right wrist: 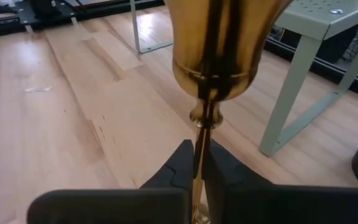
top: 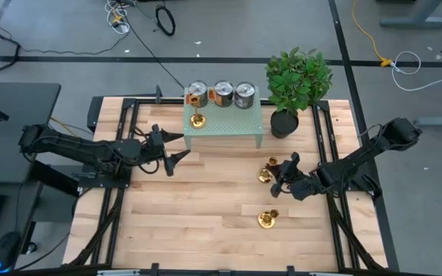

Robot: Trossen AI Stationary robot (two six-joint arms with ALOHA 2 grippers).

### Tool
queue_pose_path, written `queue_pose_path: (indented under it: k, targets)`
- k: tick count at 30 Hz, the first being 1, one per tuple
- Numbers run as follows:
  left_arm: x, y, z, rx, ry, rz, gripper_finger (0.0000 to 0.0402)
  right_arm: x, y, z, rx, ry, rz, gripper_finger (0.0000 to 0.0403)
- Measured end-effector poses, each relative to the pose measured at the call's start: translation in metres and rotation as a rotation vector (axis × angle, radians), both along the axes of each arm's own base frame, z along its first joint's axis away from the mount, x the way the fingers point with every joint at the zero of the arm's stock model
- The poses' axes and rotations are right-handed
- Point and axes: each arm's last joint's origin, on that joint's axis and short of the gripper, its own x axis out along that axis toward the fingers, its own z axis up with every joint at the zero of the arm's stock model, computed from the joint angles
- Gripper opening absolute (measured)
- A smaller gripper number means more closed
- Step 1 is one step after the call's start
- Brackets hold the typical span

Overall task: Pick & Place candle stick holders
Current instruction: Put the top gold candle holder on the shelf aligned with the other gold candle holder

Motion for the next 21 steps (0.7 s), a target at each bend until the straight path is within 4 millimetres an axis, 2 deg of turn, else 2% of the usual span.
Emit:
queue_pose_path:
  k: [5, 9, 15, 21]
  targets:
    - [0.0, 0.0, 0.0, -0.015, -0.007, 0.002, 0.0327, 0.001, 0.0, 0.001, 0.002, -0.009, 0.003, 0.0008]
    - [0.0, 0.0, 0.0, -0.018, -0.008, 0.002, 0.0327, 0.007, 0.004, 0.01, 0.027, -0.071, 0.054, 0.0007]
    - [0.0, 0.0, 0.0, -0.018, -0.008, 0.002, 0.0327, 0.024, 0.007, 0.049, -0.052, -0.117, 0.122, 0.0007]
    - [0.0, 0.0, 0.0, -0.017, -0.008, 0.002, 0.0327, 0.04, -0.006, 0.084, -0.104, -0.109, 0.132, 0.0007]
